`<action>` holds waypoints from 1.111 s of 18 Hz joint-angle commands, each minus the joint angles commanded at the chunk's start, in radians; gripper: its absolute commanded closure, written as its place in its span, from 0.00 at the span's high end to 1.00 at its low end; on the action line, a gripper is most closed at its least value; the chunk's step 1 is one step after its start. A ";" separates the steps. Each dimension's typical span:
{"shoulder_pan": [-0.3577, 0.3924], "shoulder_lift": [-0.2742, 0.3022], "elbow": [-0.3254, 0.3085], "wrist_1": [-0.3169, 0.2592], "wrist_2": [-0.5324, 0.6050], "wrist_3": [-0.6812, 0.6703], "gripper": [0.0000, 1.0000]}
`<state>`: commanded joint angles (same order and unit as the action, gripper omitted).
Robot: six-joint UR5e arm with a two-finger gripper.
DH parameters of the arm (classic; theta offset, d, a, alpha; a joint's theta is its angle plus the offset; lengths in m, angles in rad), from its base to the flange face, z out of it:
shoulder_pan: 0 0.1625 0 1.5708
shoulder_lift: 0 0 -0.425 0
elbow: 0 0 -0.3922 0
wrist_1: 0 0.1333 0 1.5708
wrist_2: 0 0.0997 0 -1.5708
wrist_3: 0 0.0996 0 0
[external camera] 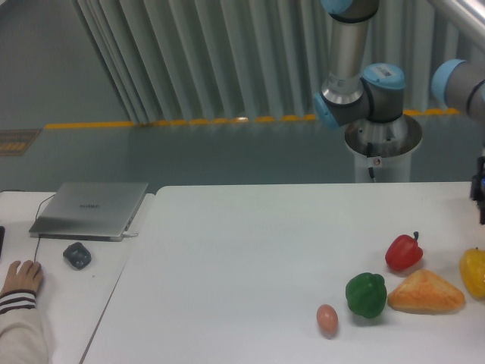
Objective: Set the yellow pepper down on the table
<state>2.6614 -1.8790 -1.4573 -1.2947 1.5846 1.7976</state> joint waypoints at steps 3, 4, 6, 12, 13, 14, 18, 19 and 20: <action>0.020 -0.025 -0.005 0.003 0.006 0.129 1.00; 0.029 -0.029 -0.005 0.002 0.005 0.169 1.00; 0.031 -0.037 -0.005 0.000 0.006 0.207 1.00; 0.031 -0.040 -0.006 0.000 0.003 0.224 1.00; 0.031 -0.040 -0.006 0.000 0.002 0.224 1.00; 0.031 -0.040 -0.006 0.000 0.000 0.224 1.00; 0.031 -0.038 -0.008 0.000 0.000 0.224 1.00; 0.031 -0.037 -0.012 0.002 -0.002 0.224 1.00; 0.031 -0.037 -0.014 0.002 -0.002 0.224 1.00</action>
